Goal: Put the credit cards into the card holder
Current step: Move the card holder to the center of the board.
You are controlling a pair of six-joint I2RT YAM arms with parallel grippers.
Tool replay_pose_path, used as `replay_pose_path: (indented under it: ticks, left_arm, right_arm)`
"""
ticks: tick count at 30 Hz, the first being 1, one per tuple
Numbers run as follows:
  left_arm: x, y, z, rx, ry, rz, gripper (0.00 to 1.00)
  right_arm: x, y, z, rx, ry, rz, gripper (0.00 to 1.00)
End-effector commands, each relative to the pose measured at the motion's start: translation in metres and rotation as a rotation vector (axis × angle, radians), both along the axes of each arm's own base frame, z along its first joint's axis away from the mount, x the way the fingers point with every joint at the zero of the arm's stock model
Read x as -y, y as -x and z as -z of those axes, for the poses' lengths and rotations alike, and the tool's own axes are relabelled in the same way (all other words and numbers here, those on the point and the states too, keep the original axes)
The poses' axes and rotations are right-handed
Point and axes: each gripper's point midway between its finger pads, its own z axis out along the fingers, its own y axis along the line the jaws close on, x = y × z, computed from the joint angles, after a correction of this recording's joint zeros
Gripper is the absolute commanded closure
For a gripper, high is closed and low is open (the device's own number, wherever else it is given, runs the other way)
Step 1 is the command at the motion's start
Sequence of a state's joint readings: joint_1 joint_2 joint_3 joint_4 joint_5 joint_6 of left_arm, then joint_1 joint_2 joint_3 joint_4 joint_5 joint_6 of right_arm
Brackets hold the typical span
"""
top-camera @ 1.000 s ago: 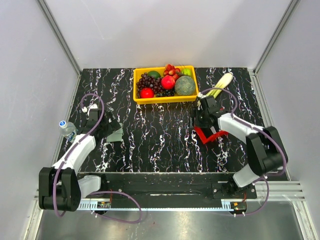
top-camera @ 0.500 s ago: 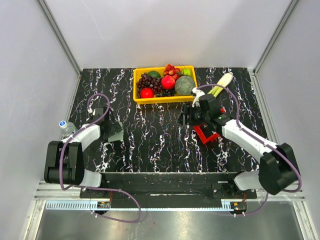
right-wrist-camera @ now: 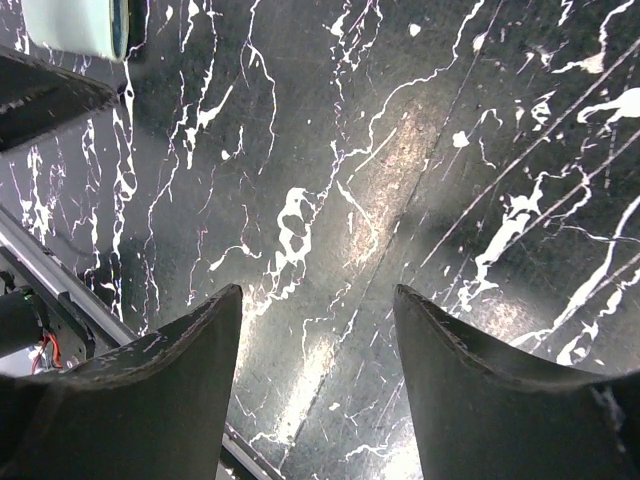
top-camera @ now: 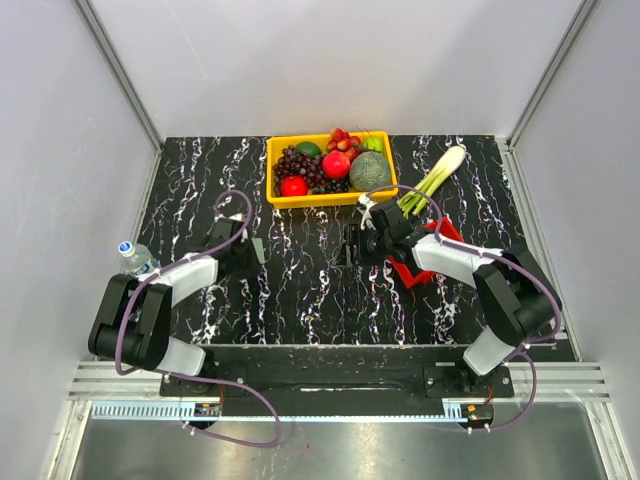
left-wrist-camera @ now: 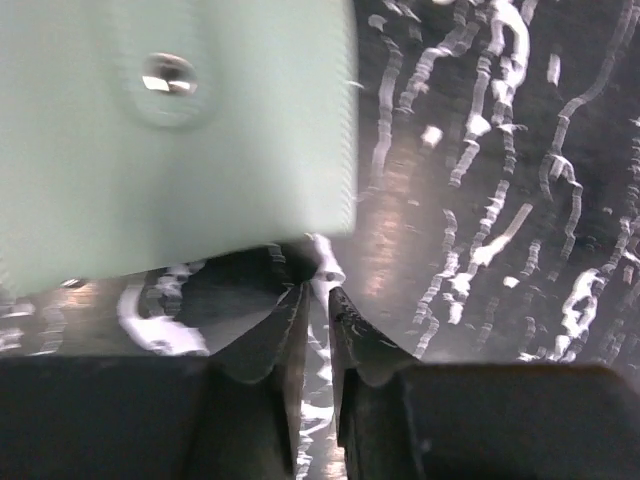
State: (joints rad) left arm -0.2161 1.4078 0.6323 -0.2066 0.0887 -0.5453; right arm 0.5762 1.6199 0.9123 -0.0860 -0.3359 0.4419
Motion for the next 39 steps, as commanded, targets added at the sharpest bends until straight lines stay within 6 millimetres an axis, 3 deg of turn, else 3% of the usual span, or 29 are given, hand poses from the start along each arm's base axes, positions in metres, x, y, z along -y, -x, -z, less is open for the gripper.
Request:
replay_pose_path:
  ticks: [1,2,5,7,11,15,18,20,23,29,34,39]
  left_arm:
    - [0.029,-0.003,0.005,0.025,0.039,0.062,0.84]
    - [0.03,-0.002,0.006,0.025,0.038,0.049,0.83]
    - [0.025,0.0,-0.001,0.074,0.056,-0.024,0.5]
    - [0.018,0.001,-0.013,0.131,0.067,-0.084,0.34]
    - [-0.019,0.002,-0.039,0.21,-0.031,-0.264,0.09]
    - [-0.063,-0.009,-0.056,0.248,-0.114,-0.386,0.04]
    - [-0.076,-0.021,-0.055,0.254,-0.105,-0.387,0.03]
    - [-0.082,-0.025,-0.049,0.228,-0.126,-0.393,0.04]
    - [-0.071,-0.036,-0.041,0.215,-0.085,-0.345,0.07]
    - [-0.059,-0.046,-0.024,0.187,-0.049,-0.288,0.23]
    - [-0.052,-0.052,-0.018,0.192,-0.042,-0.224,0.45]
    - [-0.049,-0.052,-0.01,0.172,-0.058,-0.166,0.83]
  right_arm:
    - [-0.021,-0.007,-0.012,0.032,-0.058,-0.032,0.32]
    - [-0.021,-0.007,-0.011,0.031,-0.056,-0.035,0.32]
    - [-0.02,-0.007,-0.011,0.029,-0.054,-0.032,0.32]
    - [-0.022,-0.01,-0.012,0.037,-0.052,-0.034,0.32]
    - [-0.034,-0.019,-0.012,0.024,-0.073,-0.055,0.31]
    - [-0.054,-0.025,-0.011,0.004,-0.09,-0.09,0.31]
    - [-0.06,-0.026,-0.01,0.001,-0.091,-0.099,0.31]
    - [-0.061,-0.024,-0.009,-0.006,-0.091,-0.1,0.31]
    - [-0.058,-0.021,-0.008,-0.005,-0.083,-0.095,0.31]
    - [-0.049,-0.015,-0.005,-0.004,-0.061,-0.086,0.3]
    - [-0.044,-0.012,-0.001,-0.004,-0.045,-0.081,0.3]
    - [-0.04,-0.01,0.004,-0.012,-0.027,-0.076,0.3]
